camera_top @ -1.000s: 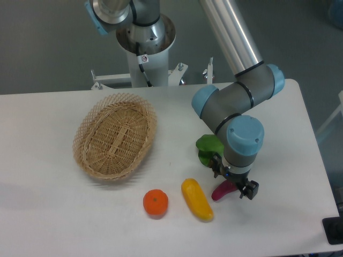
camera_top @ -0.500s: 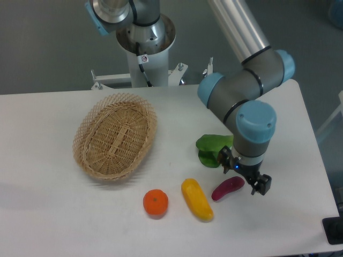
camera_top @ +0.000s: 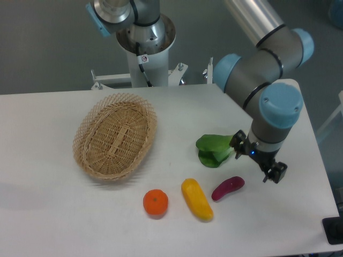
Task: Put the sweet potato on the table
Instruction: 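Raise the open gripper up away from the sweet potato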
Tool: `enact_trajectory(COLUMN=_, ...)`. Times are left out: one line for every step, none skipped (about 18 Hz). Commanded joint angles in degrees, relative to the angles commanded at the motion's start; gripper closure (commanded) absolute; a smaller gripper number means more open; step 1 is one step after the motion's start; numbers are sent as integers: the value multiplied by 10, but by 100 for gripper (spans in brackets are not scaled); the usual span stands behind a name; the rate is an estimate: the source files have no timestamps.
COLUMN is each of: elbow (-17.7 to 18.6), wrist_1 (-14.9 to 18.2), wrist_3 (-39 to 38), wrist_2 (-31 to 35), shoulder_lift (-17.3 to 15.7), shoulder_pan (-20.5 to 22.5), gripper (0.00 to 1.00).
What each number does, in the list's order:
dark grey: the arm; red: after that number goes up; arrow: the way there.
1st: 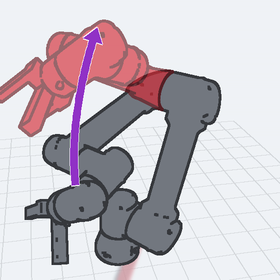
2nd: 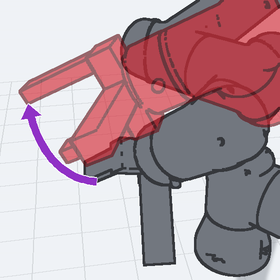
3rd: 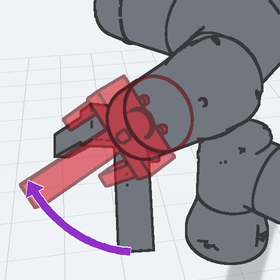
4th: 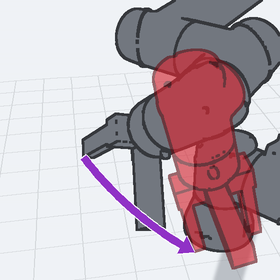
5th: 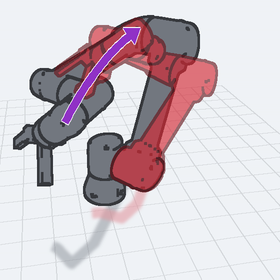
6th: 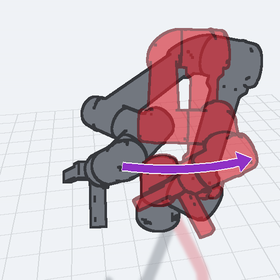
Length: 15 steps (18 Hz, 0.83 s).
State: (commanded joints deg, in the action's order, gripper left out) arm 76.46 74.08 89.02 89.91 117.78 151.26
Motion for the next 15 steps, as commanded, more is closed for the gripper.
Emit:
enact_trajectory(elbow=0, wrist_1=9, wrist_3=10, wrist_2=0, shoulder_lift=-4, shoulder_pan=4, gripper=0)
enact_trajectory(elbow=1, wrist_1=15, wrist_3=19, wrist_2=-1, shoulder_lift=-9, shoulder_pan=11, gripper=0)
enact_trajectory(elbow=2, wrist_1=19, wrist_3=26, wrist_2=-3, shoulder_lift=-11, shoulder_pan=17, gripper=0)
enact_trajectory(elbow=3, wrist_1=22, wrist_3=31, wrist_2=-9, shoulder_lift=-13, shoulder_pan=19, gripper=0)
enact_trajectory(elbow=5, wrist_1=22, wrist_3=35, wrist_2=-13, shoulder_lift=-14, shoulder_pan=20, gripper=0)
enact_trajectory(elbow=10, wrist_1=20, wrist_3=38, wrist_2=-13, shoulder_lift=-15, shoulder_pan=20, gripper=0)
enact_trajectory(elbow=12, wrist_1=18, wrist_3=38, wrist_2=-14, shoulder_lift=-15, shoulder_pan=20, gripper=0)
enact_trajectory(elbow=12, wrist_1=18, wrist_3=38, wrist_2=-14, shoulder_lift=-15, shoulder_pan=20, gripper=0)
enact_trajectory(elbow=13, wrist_1=18, wrist_3=38, wrist_2=-13, shoulder_lift=-14, shoulder_pan=20, gripper=0)
enact_trajectory(elbow=13, wrist_1=17, wrist_3=38, wrist_2=-13, shoulder_lift=-14, shoulder_pan=20, gripper=0)
enact_trajectory(elbow=13, wrist_1=17, wrist_3=37, wrist_2=-12, shoulder_lift=-14, shoulder_pan=20, gripper=0)
enact_trajectory(elbow=15, wrist_1=17, wrist_3=37, wrist_2=-11, shoulder_lift=-13, shoulder_pan=19, gripper=0)
enact_trajectory(elbow=18, wrist_1=17, wrist_3=38, wrist_2=-12, shoulder_lift=-14, shoulder_pan=20, gripper=0)
enact_trajectory(elbow=18, wrist_1=16, wrist_3=37, wrist_2=-11, shoulder_lift=-14, shoulder_pan=20, gripper=0)
enact_trajectory(elbow=19, wrist_1=16, wrist_3=37, wrist_2=-11, shoulder_lift=-14, shoulder_pan=20, gripper=0)
